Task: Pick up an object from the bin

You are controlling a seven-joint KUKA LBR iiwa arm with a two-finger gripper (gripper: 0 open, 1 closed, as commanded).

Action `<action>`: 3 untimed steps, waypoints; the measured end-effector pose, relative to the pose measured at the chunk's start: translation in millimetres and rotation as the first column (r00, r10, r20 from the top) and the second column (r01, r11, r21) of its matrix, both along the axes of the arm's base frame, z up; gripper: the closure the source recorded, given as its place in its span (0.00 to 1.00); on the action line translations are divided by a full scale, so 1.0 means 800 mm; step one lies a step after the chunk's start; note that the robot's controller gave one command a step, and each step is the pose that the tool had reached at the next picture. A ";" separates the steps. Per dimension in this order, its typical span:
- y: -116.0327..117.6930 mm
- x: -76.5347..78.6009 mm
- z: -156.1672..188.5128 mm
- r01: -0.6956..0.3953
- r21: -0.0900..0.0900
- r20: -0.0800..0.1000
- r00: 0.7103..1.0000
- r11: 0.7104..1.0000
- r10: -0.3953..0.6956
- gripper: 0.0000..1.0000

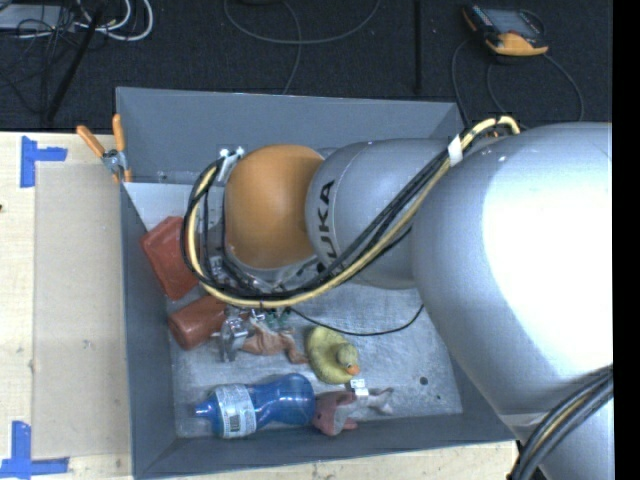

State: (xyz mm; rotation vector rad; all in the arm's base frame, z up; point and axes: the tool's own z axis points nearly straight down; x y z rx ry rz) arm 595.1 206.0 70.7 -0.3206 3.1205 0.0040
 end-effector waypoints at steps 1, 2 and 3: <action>-0.001 0.022 0.004 0.024 0.002 -0.003 1.000 1.000 -0.024 1.00; -0.002 0.022 0.004 0.024 0.002 -0.003 1.000 1.000 -0.024 1.00; -0.001 0.023 0.004 0.024 0.002 -0.003 1.000 1.000 -0.024 1.00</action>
Offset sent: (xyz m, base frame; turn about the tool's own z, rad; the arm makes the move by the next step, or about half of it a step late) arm 0.0000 0.0000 0.0000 0.0000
